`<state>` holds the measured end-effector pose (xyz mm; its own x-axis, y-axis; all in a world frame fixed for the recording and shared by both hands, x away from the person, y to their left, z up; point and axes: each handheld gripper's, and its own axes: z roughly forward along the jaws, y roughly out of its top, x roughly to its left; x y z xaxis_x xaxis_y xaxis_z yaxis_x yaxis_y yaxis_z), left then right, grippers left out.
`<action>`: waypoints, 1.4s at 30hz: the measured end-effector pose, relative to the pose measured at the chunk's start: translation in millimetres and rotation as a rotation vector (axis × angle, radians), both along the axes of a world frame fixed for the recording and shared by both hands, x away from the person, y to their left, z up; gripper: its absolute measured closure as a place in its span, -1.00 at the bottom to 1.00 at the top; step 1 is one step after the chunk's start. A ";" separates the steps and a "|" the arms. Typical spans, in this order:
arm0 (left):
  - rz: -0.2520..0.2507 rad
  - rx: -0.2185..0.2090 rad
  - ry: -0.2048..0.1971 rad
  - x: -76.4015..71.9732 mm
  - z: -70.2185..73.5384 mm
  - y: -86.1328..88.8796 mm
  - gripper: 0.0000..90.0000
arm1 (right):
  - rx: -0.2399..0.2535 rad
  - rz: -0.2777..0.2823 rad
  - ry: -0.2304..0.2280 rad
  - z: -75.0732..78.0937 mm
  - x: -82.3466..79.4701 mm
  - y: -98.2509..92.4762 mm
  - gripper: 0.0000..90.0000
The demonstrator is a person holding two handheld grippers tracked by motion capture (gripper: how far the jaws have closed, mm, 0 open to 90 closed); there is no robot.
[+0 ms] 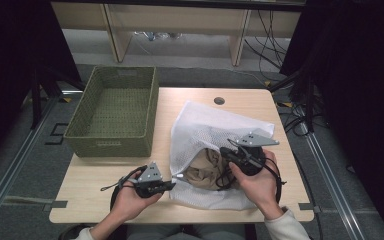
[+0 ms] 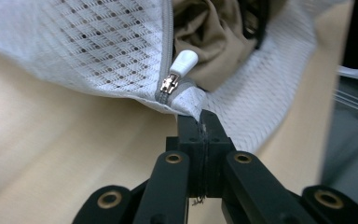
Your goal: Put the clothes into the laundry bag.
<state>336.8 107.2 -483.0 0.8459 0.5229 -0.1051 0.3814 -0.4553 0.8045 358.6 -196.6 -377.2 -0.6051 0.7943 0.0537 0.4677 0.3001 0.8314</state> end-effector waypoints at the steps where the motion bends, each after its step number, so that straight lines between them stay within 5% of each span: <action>1: -0.018 0.007 0.007 -3.8 -2.4 0.3 0.98 | -0.003 0.005 0.009 -5.0 -1.6 2.0 0.99; 3: -0.021 0.025 -0.005 -7.0 -5.1 1.1 0.96 | -0.022 0.030 0.026 -13.8 -3.5 3.2 0.99; 6: 0.028 -0.008 -0.026 -11.1 0.0 1.8 0.74 | -0.009 0.029 0.044 -16.6 -5.0 2.3 0.99; 9: 0.062 -0.052 -0.112 -12.6 13.0 2.4 0.53 | -0.021 0.012 0.011 -9.4 -4.9 -1.0 0.99; 12: 0.035 -0.098 -0.200 -14.5 24.7 -2.5 0.50 | -0.012 0.010 0.011 -7.6 -3.9 -1.3 0.99; 15: -0.040 -0.119 -0.207 -18.4 28.7 -20.2 0.38 | -0.010 0.007 0.012 -8.5 -1.7 0.3 0.99; 18: -0.105 -0.061 -0.233 -17.9 20.3 -46.7 0.21 | -0.003 -0.004 0.011 -8.3 -1.5 5.3 0.99; 19: -0.127 -0.024 -0.269 -16.1 16.9 -55.4 0.15 | 0.003 0.010 0.015 -8.0 -0.3 6.9 0.99; 23: -0.104 0.067 -0.365 -7.8 1.5 -85.7 -0.08 | -0.012 0.016 -0.002 -4.5 -0.4 10.6 0.99; 28: -0.056 0.157 -0.445 1.4 -11.5 -102.6 -0.30 | -0.021 0.021 -0.010 -3.1 -1.5 11.7 0.99; 35: -0.105 0.213 -0.397 0.5 -26.1 -107.6 -0.42 | -0.015 0.013 -0.009 -3.0 0.1 12.7 0.99; 37: -0.115 0.264 -0.410 3.2 -26.8 -105.8 -0.37 | -0.013 0.014 -0.011 -2.8 1.1 13.4 0.99; 42: -0.108 0.300 -0.388 10.2 -31.8 -107.9 -0.01 | -0.015 0.029 -0.006 -2.8 1.8 17.4 0.99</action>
<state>347.0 -0.7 -514.8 0.8437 0.3893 0.3697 0.0182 -0.7089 0.7051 360.3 -179.1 -380.1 -0.6280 0.7773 0.0386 0.4539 0.3255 0.8295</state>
